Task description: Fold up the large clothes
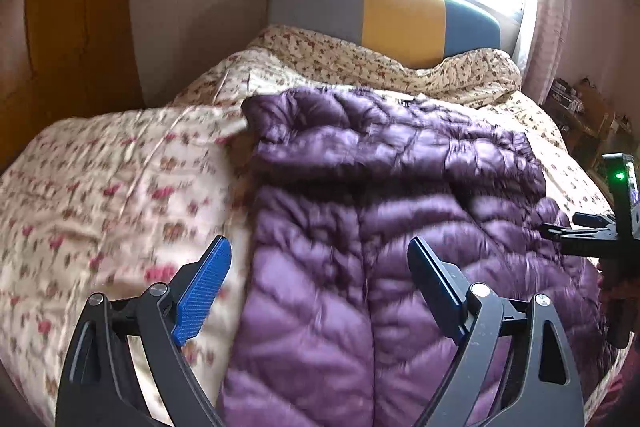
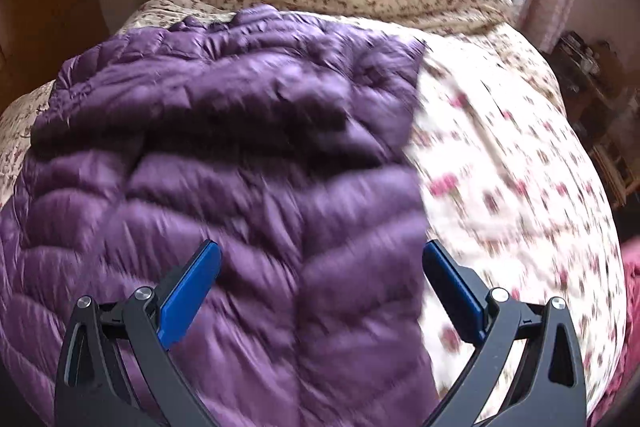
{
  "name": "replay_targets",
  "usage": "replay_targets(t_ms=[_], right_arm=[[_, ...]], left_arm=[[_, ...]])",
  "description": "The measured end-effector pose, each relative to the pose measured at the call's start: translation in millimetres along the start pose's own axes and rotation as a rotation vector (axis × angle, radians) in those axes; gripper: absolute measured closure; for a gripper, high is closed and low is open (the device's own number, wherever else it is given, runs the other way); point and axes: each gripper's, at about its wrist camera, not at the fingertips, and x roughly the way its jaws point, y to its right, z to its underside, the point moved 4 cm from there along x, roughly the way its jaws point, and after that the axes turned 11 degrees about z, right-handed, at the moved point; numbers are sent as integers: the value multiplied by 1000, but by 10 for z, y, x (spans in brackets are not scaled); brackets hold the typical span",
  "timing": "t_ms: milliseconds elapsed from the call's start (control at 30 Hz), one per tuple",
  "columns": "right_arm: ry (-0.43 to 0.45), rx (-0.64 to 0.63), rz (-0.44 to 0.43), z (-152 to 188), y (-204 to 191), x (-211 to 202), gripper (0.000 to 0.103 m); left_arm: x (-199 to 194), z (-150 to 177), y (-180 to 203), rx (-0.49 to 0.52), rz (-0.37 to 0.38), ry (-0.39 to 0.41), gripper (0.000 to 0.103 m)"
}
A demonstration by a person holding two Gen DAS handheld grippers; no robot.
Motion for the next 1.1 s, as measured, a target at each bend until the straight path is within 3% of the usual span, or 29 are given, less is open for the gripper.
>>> replay_targets(t_ms=[200, 567, 767, 933, 1033, 1100], right_arm=[[-44, 21, 1, 408, 277, -109, 2], [-99, 29, -91, 1044, 466, -438, 3], [-116, 22, -130, 1323, 427, -581, 6], [-120, 24, -177, 1388, 396, -657, 24], [-114, 11, -217, 1398, 329, -720, 46], [-108, -6, -239, 1379, 280, -756, 70]], left_arm=[[-159, 306, -64, -8, -6, -33, 14], [-389, 884, -300, -92, 44, -115, 14], [-494, 1199, -339, -162, 82, -127, 25], [-580, 1256, -248, -155, 86, -117, 36], [-603, 1262, -201, -154, 117, -114, 56], [-627, 1247, -164, -151, 140, -112, 77]])
